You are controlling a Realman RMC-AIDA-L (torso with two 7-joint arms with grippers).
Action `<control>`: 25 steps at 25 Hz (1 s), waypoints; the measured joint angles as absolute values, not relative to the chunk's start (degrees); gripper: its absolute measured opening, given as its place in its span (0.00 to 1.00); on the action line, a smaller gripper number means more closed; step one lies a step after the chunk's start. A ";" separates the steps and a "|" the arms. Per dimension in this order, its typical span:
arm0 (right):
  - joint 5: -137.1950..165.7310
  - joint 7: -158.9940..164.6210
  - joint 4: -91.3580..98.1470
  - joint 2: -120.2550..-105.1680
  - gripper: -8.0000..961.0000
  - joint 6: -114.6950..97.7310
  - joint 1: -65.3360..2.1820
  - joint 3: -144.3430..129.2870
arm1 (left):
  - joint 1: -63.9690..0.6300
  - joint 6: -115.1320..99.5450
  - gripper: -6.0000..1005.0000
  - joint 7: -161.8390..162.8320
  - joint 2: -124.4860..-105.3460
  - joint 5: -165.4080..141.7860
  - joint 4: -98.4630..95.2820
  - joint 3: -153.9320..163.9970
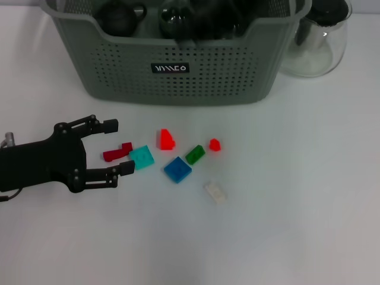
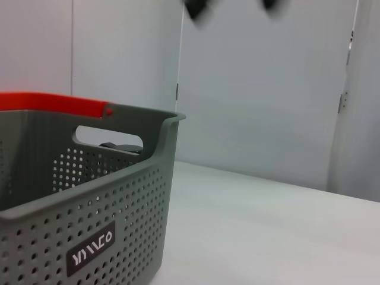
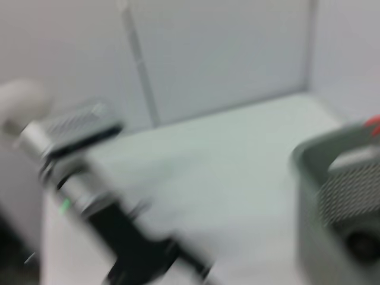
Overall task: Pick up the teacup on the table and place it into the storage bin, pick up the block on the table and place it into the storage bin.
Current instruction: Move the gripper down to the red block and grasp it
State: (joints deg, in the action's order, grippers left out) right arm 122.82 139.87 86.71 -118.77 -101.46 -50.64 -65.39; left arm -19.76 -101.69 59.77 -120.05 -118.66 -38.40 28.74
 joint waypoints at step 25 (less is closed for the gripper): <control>137.83 129.60 42.22 -120.89 0.76 -74.67 -57.19 -86.89 | -20.13 -101.58 0.88 60.30 -120.21 -118.65 -38.41 28.74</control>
